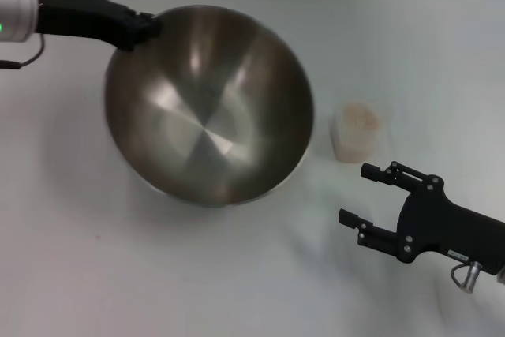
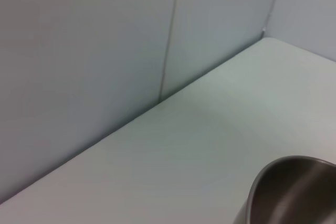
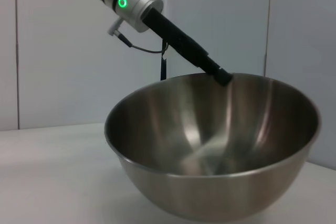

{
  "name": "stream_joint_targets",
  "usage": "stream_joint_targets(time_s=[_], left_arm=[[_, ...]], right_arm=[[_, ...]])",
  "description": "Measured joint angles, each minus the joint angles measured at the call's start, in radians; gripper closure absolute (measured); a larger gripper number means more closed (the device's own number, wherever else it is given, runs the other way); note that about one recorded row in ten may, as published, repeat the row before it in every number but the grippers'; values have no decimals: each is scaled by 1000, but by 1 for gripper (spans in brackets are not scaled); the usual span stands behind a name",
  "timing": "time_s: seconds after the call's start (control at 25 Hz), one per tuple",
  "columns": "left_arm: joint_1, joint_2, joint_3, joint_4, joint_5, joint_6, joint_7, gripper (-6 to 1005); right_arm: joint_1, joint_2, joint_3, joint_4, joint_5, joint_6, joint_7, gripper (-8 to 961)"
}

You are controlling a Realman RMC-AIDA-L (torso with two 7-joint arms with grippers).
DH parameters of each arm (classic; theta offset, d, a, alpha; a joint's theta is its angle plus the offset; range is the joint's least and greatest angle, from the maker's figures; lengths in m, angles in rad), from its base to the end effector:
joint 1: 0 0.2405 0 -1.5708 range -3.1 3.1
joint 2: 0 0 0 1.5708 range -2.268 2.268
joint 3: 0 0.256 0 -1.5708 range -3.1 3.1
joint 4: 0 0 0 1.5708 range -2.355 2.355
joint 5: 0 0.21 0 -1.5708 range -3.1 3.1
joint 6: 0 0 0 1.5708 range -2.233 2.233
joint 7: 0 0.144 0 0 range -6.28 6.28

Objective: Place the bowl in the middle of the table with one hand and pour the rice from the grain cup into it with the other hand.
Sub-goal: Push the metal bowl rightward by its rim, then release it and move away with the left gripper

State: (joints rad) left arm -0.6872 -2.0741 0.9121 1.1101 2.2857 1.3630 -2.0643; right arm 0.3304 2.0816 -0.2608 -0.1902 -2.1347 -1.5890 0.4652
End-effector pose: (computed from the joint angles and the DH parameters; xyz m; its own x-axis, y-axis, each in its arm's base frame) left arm -0.1814 0.4107 0.0451 0.8489 0.4584 0.2632 0.5280 -0.7599 -0.3793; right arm 0.3254 0.2260 -0.0493 0.8054 -0.0124 -0.5926 -0.3352 -0.8341 -0.4381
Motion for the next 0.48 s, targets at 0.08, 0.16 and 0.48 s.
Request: stream_joint_targets(time_s=[0.08,0.16,0.48], left_arm=[[-20,-1,32,-19,-7,-20,-1,956],[-25,-1,40,-25,-8,-26,-1,956],[-57,-1,51,-70,-9,-56,4,956]], right_arm=[[-2,0,0,0,0,0,0,230],[-3,0,0,0,0,0,0,230],[-7,0,0,0,1,0,0,230]])
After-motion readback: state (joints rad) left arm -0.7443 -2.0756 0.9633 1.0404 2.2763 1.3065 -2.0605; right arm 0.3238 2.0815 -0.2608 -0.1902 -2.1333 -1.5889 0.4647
